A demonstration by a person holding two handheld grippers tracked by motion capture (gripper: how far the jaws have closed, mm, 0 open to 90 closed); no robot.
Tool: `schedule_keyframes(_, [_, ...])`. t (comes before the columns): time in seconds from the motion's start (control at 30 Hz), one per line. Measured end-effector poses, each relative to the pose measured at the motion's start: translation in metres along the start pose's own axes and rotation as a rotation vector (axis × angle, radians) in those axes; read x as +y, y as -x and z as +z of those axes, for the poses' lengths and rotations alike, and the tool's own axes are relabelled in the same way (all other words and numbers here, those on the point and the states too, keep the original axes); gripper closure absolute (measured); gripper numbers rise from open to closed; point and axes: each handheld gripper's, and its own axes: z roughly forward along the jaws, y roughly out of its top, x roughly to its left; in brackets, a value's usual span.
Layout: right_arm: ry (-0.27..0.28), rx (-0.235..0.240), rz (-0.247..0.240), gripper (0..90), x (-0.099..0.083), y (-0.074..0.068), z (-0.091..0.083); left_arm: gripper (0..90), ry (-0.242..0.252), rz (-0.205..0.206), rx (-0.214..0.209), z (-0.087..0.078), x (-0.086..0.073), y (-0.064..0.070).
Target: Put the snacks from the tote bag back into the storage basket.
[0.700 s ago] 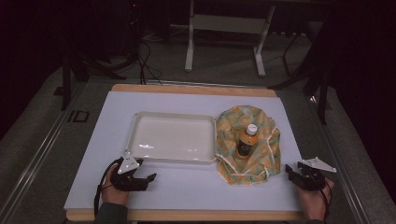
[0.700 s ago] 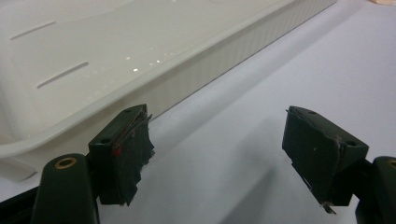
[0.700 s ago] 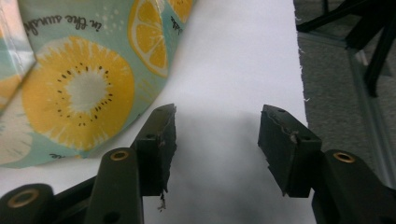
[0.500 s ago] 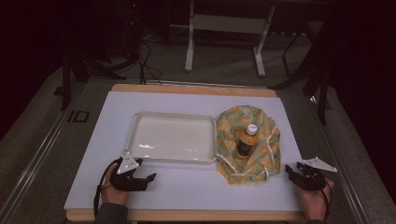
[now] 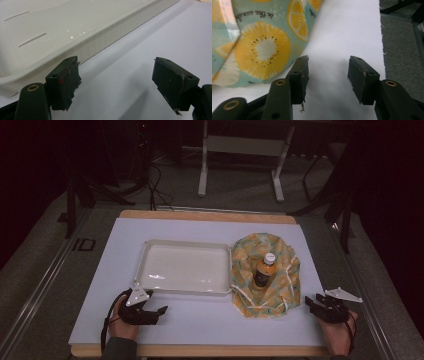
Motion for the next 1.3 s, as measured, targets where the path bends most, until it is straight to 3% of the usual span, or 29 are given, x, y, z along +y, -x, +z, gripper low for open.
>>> schedule_keyframes(0.3, [-0.024,0.017,-0.009,51.6,0.006,-0.001,-0.002,22.0,0.007,0.019,-0.010,-0.001,0.000,0.001])
schedule_keyframes(0.33, [-0.047,0.025,-0.027,52.4,0.007,-0.002,0.000,22.0,0.007,0.020,-0.011,-0.001,0.000,0.001])
schedule_keyframes(0.63, [-0.075,0.041,-0.056,52.6,0.009,-0.002,-0.001,22.1,-0.001,0.022,-0.016,0.000,0.000,0.001])
schedule_keyframes(0.93, [-0.114,0.050,-0.148,54.7,0.014,-0.005,-0.007,22.2,-0.011,0.035,-0.018,0.001,0.000,0.002])
schedule_keyframes(1.3, [-0.147,0.084,-0.198,53.6,0.023,-0.006,-0.009,22.5,-0.017,0.044,-0.017,0.002,0.001,0.004])
